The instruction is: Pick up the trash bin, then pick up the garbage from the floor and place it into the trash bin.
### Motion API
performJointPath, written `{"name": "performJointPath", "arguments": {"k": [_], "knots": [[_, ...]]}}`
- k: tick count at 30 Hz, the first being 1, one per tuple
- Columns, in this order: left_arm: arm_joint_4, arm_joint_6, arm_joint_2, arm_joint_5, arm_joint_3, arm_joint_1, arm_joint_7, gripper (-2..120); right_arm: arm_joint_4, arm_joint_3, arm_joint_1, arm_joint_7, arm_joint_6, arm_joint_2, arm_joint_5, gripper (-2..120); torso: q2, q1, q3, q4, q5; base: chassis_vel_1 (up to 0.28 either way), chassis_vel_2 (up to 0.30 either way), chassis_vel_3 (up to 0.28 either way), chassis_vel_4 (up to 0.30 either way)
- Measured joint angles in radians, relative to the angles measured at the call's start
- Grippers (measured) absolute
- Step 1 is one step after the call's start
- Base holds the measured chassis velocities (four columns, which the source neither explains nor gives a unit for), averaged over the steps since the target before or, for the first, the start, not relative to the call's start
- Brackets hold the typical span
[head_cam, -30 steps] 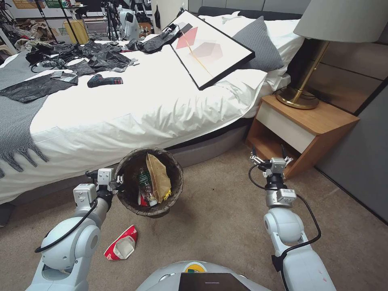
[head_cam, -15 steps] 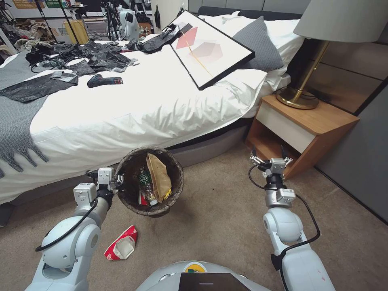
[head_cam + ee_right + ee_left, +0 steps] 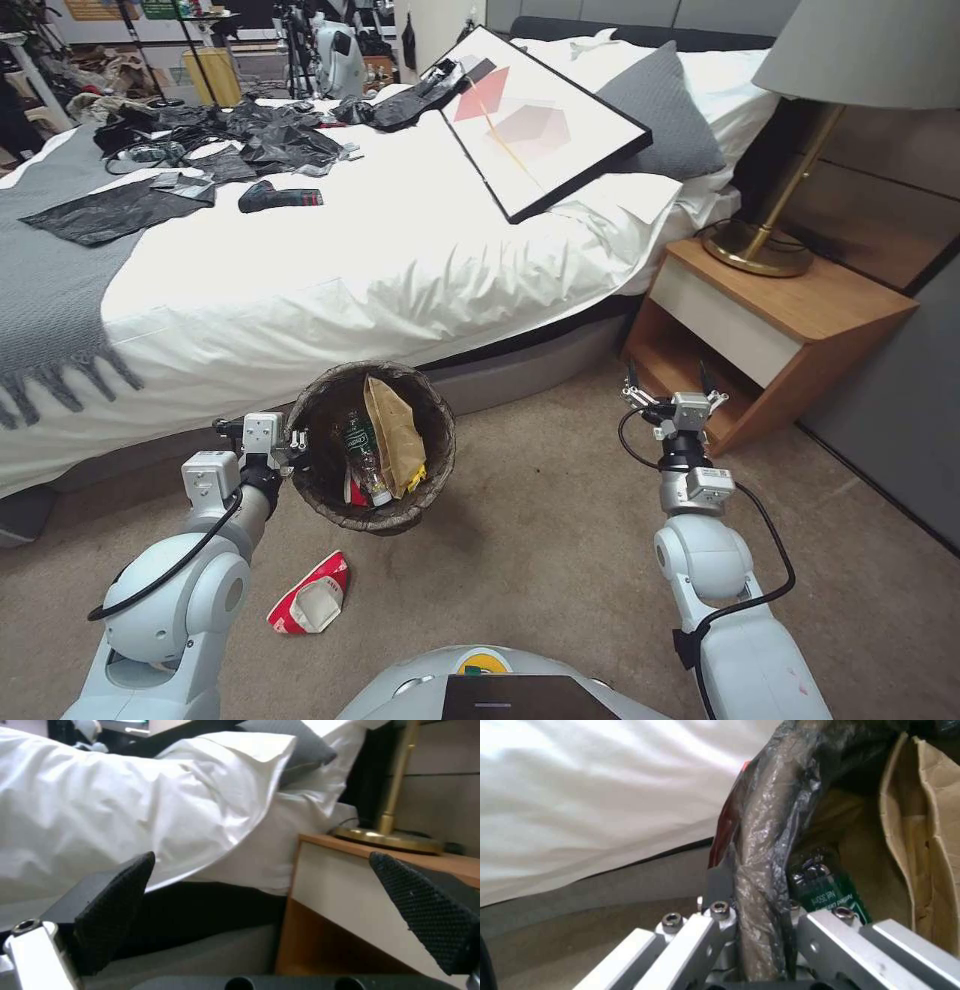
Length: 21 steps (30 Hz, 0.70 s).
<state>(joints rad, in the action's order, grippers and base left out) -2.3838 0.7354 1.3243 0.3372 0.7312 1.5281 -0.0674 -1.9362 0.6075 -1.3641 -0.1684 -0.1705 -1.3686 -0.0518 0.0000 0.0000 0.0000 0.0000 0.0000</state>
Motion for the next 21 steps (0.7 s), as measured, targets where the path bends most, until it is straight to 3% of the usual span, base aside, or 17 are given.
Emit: {"name": "performJointPath", "arguments": {"k": [21], "knots": [[-0.002,0.0,-0.006,-0.001,0.003,0.003,0.002,0,0.013,-0.009,0.013,-0.007,0.004,0.007,-0.002,100,0.0,0.0,0.0,0.0002,0.0,0.081,0.087,0.087,0.081]]}}
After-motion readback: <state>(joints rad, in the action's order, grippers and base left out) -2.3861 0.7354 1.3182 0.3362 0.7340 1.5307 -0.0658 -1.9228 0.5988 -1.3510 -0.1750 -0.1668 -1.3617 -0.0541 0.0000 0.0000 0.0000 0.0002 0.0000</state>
